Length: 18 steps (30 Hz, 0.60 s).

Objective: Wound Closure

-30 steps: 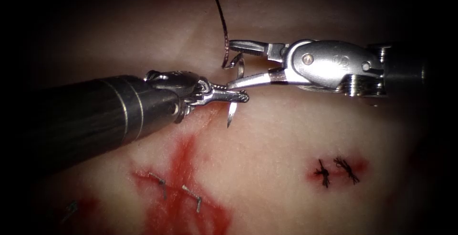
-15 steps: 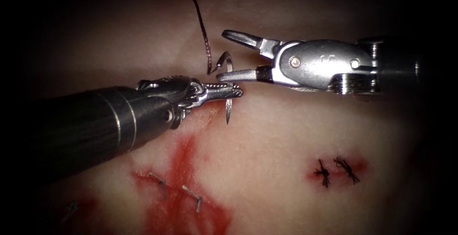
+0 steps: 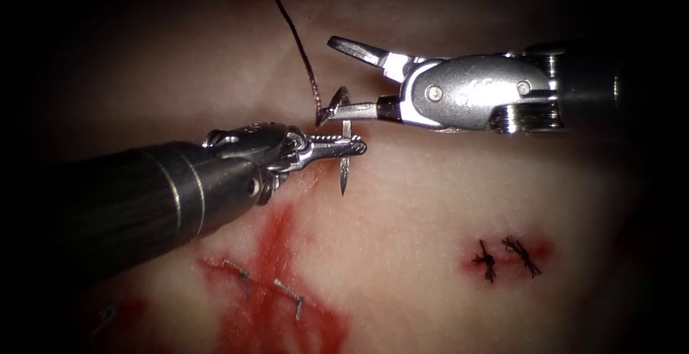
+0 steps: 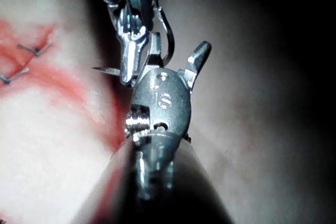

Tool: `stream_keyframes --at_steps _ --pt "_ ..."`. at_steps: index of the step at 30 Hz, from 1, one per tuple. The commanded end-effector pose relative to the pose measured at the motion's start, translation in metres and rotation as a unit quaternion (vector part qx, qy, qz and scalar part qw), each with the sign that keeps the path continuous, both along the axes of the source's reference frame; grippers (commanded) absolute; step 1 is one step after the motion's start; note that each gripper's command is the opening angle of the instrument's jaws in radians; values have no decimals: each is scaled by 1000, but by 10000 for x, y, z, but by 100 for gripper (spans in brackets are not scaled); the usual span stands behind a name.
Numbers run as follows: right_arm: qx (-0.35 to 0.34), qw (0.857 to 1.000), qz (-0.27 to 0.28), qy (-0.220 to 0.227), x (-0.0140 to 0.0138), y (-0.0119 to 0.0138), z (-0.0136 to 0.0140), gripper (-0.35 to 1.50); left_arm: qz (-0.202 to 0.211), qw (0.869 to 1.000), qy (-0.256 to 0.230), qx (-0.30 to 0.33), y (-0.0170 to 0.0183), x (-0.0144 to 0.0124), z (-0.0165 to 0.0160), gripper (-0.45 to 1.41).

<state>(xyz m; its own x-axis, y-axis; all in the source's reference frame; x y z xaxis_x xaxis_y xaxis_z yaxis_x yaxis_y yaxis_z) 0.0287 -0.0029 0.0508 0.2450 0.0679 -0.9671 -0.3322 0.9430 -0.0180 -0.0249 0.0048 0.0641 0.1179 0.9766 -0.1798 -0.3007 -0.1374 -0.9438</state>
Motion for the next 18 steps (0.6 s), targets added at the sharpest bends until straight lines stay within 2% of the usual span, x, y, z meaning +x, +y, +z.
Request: stream_keyframes --at_steps 1,5,6,7,8,10,11,18 --pt "0 1000 0 1 6 -1 5 74 0 1000 -1 -1 3 -6 6 -45" --pt "0 1000 -1 0 6 -1 6 68 1 1000 1 -7 2 -6 5 -45" --pt "0 1000 -1 0 6 -2 6 52 1 1000 2 -10 2 -6 5 -45" --pt "0 1000 -1 0 6 -2 6 52 1 1000 2 -10 2 -6 5 -45" --pt "0 1000 -3 0 6 -3 6 37 1 1000 2 -10 2 -6 5 -45" --pt "-6 1000 -5 -2 5 -4 6 -18 1 1000 3 -10 2 -6 5 -45" --pt "-9 1000 -6 -2 4 -4 5 -35 1 1000 3 -10 2 -6 5 -45" --pt "-38 999 -15 -19 2 -7 5 -35 5 1000 7 -23 0 -6 3 -45"
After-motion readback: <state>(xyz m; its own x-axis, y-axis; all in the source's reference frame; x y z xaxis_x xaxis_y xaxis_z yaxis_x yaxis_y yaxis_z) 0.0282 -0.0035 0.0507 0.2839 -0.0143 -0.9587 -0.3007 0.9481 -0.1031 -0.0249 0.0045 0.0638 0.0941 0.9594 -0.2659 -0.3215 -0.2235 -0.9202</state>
